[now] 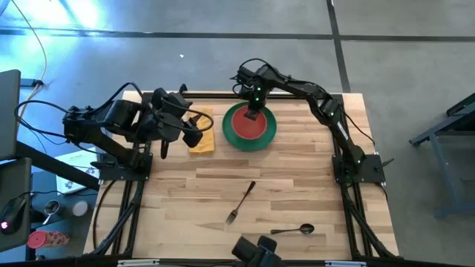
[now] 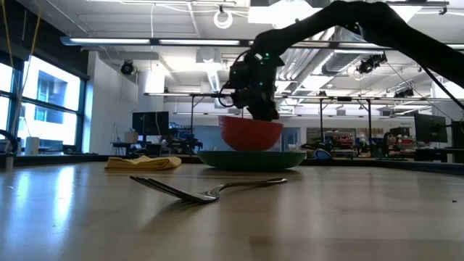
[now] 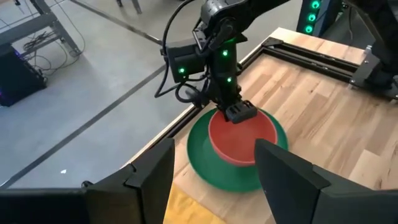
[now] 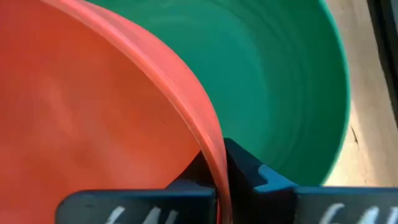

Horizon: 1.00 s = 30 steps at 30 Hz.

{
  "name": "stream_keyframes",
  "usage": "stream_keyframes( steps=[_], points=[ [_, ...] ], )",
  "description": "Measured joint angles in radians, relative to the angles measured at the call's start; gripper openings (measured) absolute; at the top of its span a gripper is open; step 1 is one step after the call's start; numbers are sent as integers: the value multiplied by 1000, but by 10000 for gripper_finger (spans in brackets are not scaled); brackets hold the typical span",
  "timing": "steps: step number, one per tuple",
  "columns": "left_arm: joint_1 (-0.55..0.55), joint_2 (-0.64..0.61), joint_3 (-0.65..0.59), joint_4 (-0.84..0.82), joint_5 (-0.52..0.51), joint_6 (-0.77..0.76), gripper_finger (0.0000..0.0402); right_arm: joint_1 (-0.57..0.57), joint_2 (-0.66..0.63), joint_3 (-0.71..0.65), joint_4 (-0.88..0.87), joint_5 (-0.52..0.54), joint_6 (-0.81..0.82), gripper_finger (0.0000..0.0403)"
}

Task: Set table place
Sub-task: Put the orange bowl on the green plate

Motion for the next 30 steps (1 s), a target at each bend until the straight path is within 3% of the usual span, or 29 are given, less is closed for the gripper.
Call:
stream_keyframes(
  steps=[16,30],
  points=[
    [0,0,0,-1,33,0,211,29,32,-6,19,7,24,0],
    [0,0,0,-6,44,1,211,22,35,-14,18,73,41,0]
  ],
)
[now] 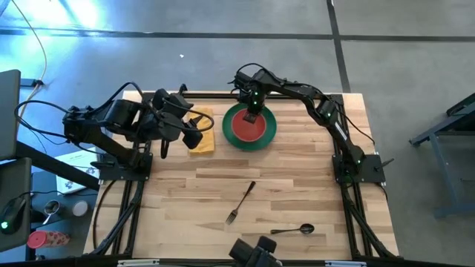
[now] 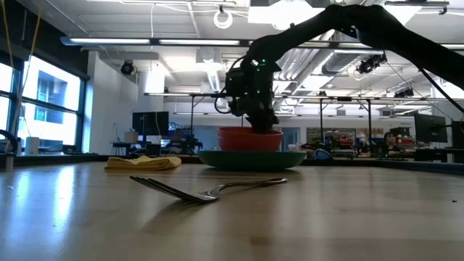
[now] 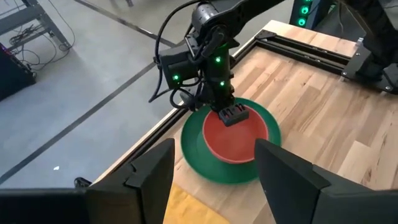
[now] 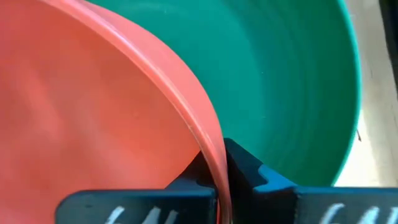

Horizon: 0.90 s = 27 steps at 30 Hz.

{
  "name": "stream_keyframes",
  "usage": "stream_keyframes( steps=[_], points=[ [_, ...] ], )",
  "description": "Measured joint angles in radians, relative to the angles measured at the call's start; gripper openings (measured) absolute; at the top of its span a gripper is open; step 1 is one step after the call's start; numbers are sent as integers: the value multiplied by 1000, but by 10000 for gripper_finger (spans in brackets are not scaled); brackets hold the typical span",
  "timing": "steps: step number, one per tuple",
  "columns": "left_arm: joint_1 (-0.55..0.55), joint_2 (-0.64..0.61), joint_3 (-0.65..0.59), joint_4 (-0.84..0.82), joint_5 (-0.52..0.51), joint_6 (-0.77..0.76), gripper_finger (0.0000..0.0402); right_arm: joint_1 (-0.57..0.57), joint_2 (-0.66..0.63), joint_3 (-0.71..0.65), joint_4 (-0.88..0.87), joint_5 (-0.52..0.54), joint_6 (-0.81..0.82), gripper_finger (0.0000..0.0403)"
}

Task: Set table place
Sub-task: Put the orange bowl on the green plate, then put the black fork on the right side of the green plate

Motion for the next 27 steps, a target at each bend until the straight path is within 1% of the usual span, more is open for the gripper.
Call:
stream_keyframes(
  steps=[6,8,13,16,20,24,27],
  points=[
    [0,0,0,0,4,1,211,-3,0,0,-8,-3,-6,2],
    [0,0,0,0,7,2,211,-3,0,0,-9,-4,-8,10],
    [0,0,0,0,8,3,211,-3,0,0,-13,-4,-23,60],
    [0,0,0,-2,8,3,211,-5,0,0,-7,19,-8,91],
    [0,0,0,-19,8,3,211,-15,-10,2,-18,27,-3,120],
    [0,0,0,-20,8,3,211,-24,-14,56,-85,37,0,132],
    [0,0,0,-22,8,7,211,-25,-14,156,-199,52,-20,133]
  ],
)
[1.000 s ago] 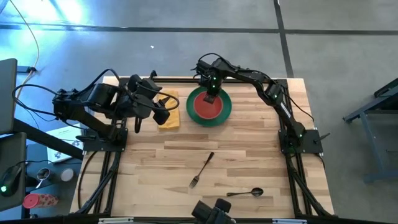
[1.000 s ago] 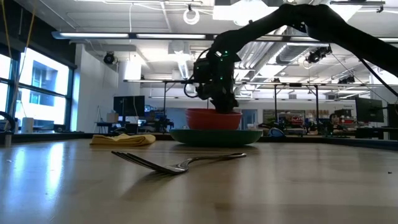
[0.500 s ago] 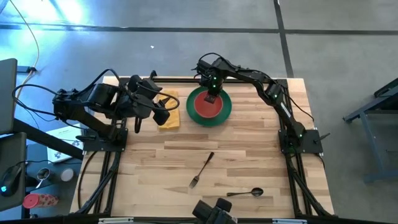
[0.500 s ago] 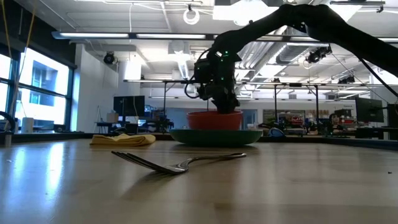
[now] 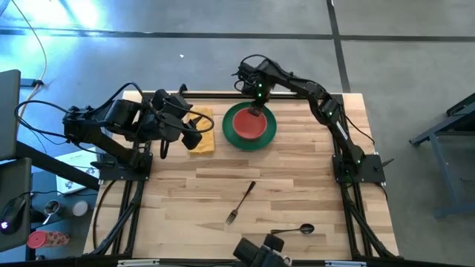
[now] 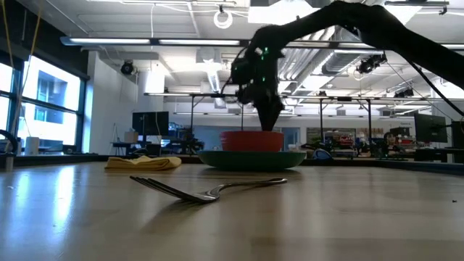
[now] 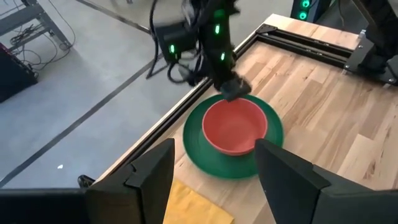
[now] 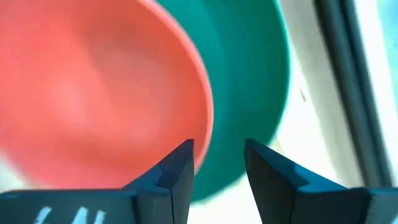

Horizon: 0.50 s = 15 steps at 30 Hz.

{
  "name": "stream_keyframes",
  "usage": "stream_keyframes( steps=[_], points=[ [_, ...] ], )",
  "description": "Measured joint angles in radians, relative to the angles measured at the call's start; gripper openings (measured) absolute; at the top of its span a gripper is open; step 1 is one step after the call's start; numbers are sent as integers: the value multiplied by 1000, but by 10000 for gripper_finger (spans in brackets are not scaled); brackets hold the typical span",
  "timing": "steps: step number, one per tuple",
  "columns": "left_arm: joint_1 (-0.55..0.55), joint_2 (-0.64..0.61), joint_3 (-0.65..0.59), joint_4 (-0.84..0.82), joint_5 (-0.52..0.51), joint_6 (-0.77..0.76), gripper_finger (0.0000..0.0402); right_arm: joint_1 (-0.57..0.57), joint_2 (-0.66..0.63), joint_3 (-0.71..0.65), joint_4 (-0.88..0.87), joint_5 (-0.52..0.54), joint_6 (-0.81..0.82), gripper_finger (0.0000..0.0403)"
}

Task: Set table place
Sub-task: Put the black fork on the right side of the green plate

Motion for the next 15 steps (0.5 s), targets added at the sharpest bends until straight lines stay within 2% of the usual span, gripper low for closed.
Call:
stream_keyframes(
  steps=[2,3,6,11,15],
  points=[
    [0,0,0,-6,0,2,211,14,-12,59,-72,3,-8,133],
    [0,0,0,-9,0,1,211,24,-58,24,-62,2,-11,133],
    [0,4,0,-27,0,1,211,67,-212,-98,-81,1,-1,133],
    [0,18,-12,-55,41,-74,211,169,-493,-349,-2,92,96,134],
    [0,59,-139,31,88,-167,211,246,-718,-551,94,173,228,134]
  ],
)
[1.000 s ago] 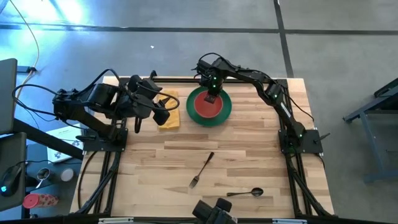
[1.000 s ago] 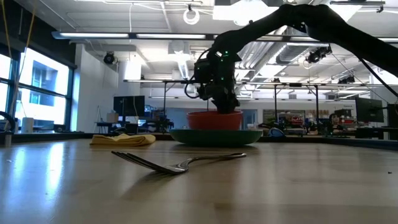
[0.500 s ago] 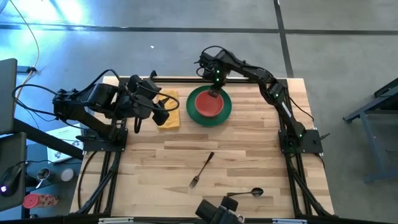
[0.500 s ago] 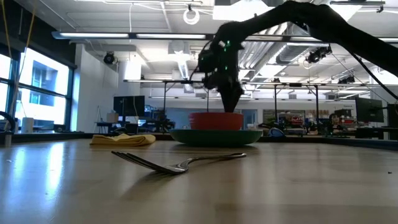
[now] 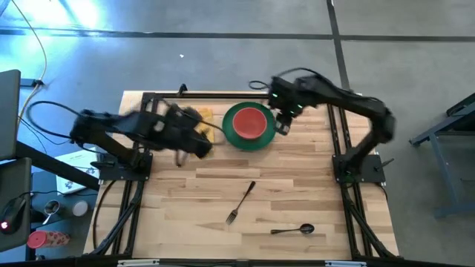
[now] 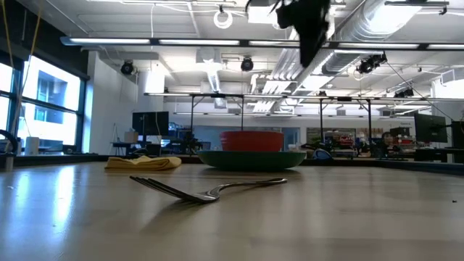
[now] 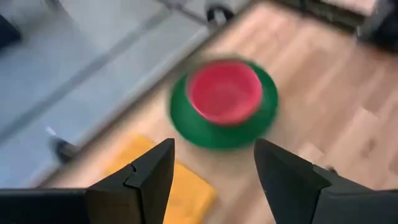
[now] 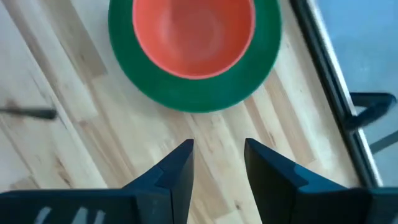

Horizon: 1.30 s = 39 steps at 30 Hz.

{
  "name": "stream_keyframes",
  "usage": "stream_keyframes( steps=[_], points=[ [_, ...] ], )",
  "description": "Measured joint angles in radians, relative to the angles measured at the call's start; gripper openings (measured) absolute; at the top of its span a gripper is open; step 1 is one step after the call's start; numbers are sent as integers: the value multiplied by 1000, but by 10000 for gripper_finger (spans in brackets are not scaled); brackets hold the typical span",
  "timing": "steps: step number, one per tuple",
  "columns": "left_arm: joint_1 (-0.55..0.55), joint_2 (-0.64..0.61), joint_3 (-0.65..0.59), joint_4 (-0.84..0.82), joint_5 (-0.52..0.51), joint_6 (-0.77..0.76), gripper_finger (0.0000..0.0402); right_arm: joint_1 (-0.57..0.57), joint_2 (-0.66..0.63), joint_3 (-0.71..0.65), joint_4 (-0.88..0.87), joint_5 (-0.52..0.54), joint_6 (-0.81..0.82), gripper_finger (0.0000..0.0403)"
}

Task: Set table place
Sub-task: Put the black fork on the right side of the green plate

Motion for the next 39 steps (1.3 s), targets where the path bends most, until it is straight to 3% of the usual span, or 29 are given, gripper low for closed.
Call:
stream_keyframes(
  steps=[6,9,13,18,26,39],
  points=[
    [-22,151,-264,418,249,-122,211,68,-255,-199,67,71,172,134],
    [-37,278,-305,558,347,-210,211,82,-338,-256,65,87,193,134],
    [-46,453,-269,548,452,-284,211,85,-411,-293,51,90,177,134],
    [-63,614,-113,542,562,-271,211,85,-447,-299,37,89,115,134],
    [-87,746,167,216,502,-354,211,85,-451,-300,32,78,28,134],
    [-127,832,194,230,586,-496,211,85,-450,-300,34,45,-39,134]
  ],
)
